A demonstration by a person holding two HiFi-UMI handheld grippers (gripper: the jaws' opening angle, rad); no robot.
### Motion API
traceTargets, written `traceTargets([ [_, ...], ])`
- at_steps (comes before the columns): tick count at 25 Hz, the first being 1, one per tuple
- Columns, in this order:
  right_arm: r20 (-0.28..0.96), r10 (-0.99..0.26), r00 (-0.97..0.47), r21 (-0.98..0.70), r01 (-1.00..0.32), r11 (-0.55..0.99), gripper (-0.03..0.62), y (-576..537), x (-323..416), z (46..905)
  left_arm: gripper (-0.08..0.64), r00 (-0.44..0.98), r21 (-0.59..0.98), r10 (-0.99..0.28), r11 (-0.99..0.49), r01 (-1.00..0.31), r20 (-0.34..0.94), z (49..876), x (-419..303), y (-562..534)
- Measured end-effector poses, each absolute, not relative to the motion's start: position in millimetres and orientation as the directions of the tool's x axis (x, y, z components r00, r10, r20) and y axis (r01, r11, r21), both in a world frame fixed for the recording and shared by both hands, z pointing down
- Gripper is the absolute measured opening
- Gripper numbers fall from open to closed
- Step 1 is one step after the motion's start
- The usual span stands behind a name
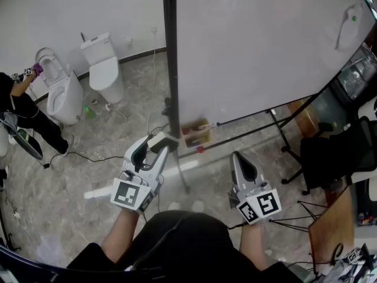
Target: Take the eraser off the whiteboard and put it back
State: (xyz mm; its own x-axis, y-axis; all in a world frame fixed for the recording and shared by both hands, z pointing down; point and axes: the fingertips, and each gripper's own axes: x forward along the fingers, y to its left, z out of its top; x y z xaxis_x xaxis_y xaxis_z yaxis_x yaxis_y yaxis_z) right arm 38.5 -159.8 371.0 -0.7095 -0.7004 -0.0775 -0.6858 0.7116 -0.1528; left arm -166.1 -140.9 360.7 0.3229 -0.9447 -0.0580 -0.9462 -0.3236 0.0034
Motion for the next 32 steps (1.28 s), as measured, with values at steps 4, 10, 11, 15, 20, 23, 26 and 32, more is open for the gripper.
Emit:
traceTargets([
  [4, -0.082, -0.705, -0.705, -0.158, -0.689, 0.707, 0.009, -160.1, 39.9, 371.3, 0.206, 0.33, -0.004, -0.943, -0.33, -0.944, -0.055, 361.8, -165.2, -144.0],
  [10, -0.082, -0.717, -0.692, -0.166, -0.7, 0.694, 0.009, -161.4, 48.4, 372.0, 0.207, 0.357, -0.022, -0.933, -0.356, -0.934, -0.047, 363.4, -151.9, -155.3],
  [11, -0.081, -0.72, -0.689, -0.166, -0.703, 0.692, 0.009, -161.2, 49.9, 372.1, 0.209, 0.364, -0.025, -0.93, -0.363, -0.931, -0.046, 364.1, -148.9, -157.2],
  [15, -0.079, -0.734, -0.675, -0.166, -0.717, 0.677, 0.009, -161.4, 58.4, 373.1, 0.212, 0.398, -0.04, -0.917, -0.396, -0.917, -0.026, 373.1, -137.2, -168.1],
  [20, -0.073, -0.755, -0.651, -0.168, -0.738, 0.653, 0.009, -160.9, 70.8, 375.4, 0.213, 0.431, -0.061, -0.902, -0.431, -0.9, 0.019, 388.6, -125.8, -183.7],
  [23, -0.072, -0.765, -0.64, -0.166, -0.748, 0.642, 0.009, -160.1, 75.7, 374.7, 0.213, 0.454, -0.081, -0.89, -0.455, -0.887, 0.034, 395.6, -117.1, -191.2],
  [26, -0.072, -0.774, -0.63, -0.165, -0.757, 0.632, 0.009, -158.9, 80.4, 375.9, 0.213, 0.463, -0.101, -0.884, -0.467, -0.879, 0.058, 401.5, -107.3, -200.5],
  [32, -0.064, -0.795, -0.603, -0.17, -0.779, 0.604, 0.009, -158.4, 90.4, 380.4, 0.215, 0.492, -0.102, -0.866, -0.499, -0.86, 0.089, 421.0, -90.1, -218.2],
])
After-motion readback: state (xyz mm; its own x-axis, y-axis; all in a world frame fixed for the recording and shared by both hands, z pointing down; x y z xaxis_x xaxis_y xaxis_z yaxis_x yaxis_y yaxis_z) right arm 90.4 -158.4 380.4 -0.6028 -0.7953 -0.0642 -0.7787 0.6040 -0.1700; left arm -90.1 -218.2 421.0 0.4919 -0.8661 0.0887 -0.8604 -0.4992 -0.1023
